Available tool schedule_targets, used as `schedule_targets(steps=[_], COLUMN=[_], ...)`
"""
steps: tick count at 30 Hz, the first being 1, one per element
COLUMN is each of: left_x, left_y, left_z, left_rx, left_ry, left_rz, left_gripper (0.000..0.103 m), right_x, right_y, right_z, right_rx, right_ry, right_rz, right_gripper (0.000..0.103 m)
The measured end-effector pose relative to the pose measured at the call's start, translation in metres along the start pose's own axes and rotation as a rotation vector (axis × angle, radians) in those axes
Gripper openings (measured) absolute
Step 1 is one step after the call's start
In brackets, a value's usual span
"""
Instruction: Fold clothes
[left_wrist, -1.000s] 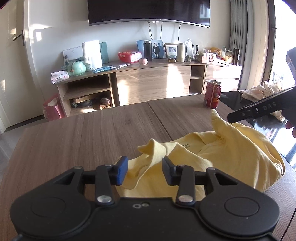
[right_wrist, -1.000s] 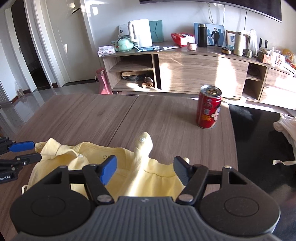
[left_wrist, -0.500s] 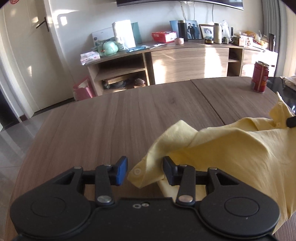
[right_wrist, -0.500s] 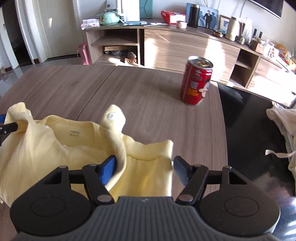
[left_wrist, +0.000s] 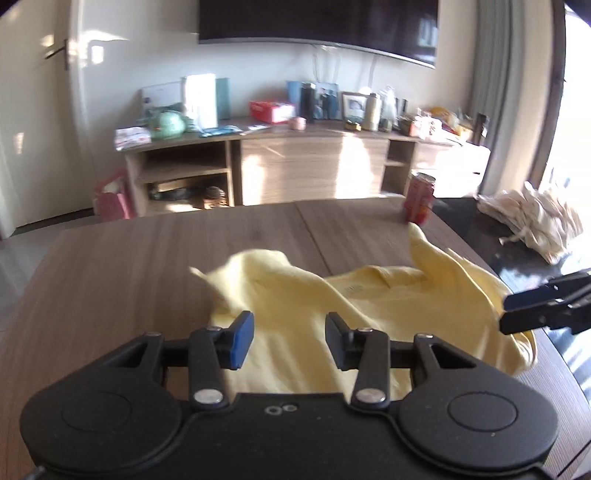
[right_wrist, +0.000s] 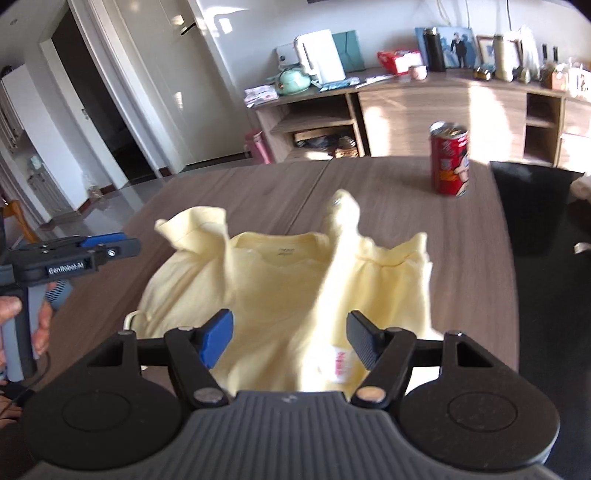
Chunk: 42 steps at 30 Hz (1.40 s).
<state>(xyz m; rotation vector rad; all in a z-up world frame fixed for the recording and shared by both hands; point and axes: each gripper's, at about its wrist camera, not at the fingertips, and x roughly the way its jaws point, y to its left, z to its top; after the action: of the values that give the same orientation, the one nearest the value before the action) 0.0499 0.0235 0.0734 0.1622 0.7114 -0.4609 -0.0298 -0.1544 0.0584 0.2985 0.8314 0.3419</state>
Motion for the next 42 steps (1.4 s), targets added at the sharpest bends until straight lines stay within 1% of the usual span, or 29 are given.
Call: schedule_targets(steps=[2,3,6,7,12,15,17,18,20,22,23,25,28,30,33,36,38,41,42], left_x=[0.011,0.016,0.030,0.030,0.031,0.026,0.025,0.023,0.012,0.007,0.011,0.024,0.049,0.072,0.095,0.108,0.109,0.110,0.109], left_y=[-0.008,-0.009,-0.004,0.000,0.019,0.021,0.022,0.024,0.032,0.031,0.030,0.028,0.029,0.027,0.030,0.041,0.052,0.065,0.069], left_z=[-0.004,-0.008,-0.021,-0.024,-0.039,-0.042,-0.042,-0.041,-0.036,-0.024,-0.016,0.001,0.022,0.031,0.034,0.031,0.024,0.016,0.014], left_rx=[0.009,0.011,0.015,0.008,-0.026,-0.018,-0.009,-0.016,-0.049,-0.045,-0.047,-0.069,-0.116,-0.130,-0.134,-0.130,-0.131,-0.131,-0.139], left_ry=[0.038,0.055,0.110,0.118,0.151,0.157,0.178,0.170,0.124,0.068,0.055,0.039,0.025,0.044,0.088,0.131,0.149,0.171,0.174], left_rz=[-0.026,-0.025,0.001,0.007,0.032,0.056,0.110,0.099,0.038,0.032,0.029,0.014,-0.038,-0.041,-0.004,0.066,0.111,0.162,0.164], left_gripper=[0.042,0.042,0.042,0.044,0.045,0.045,0.044,0.043,0.043,0.043,0.043,0.043,0.043,0.043,0.043,0.043,0.043,0.043,0.045], right_x=[0.009,0.013,0.016,0.016,0.007,0.004,0.003,0.001,-0.006,-0.013,-0.014,-0.003,0.035,0.057,0.085,0.089,0.086,0.079,0.077], right_y=[-0.004,-0.006,-0.019,-0.022,-0.042,-0.047,-0.045,-0.041,-0.034,-0.026,-0.021,-0.012,-0.009,-0.015,-0.034,-0.053,-0.063,-0.069,-0.070], right_z=[-0.003,-0.005,-0.013,-0.016,-0.026,-0.028,-0.027,-0.026,-0.022,-0.012,-0.004,0.015,0.042,0.054,0.064,0.064,0.064,0.064,0.064], right_rx=[0.021,0.032,0.068,0.073,0.100,0.113,0.105,0.094,0.083,0.082,0.079,0.069,0.098,0.140,0.212,0.255,0.257,0.214,0.201], right_ry=[0.028,0.042,0.074,0.080,0.100,0.104,0.106,0.106,0.087,0.034,0.006,-0.024,-0.003,0.012,0.043,0.049,0.046,0.057,0.062], right_rz=[-0.008,-0.013,-0.048,-0.057,-0.114,-0.138,-0.163,-0.175,-0.168,-0.128,-0.107,-0.081,-0.044,-0.047,-0.082,-0.116,-0.155,-0.229,-0.253], right_gripper=[0.071,0.071,0.071,0.071,0.071,0.071,0.071,0.071,0.071,0.071,0.071,0.071,0.071,0.071,0.071,0.071,0.071,0.071,0.071])
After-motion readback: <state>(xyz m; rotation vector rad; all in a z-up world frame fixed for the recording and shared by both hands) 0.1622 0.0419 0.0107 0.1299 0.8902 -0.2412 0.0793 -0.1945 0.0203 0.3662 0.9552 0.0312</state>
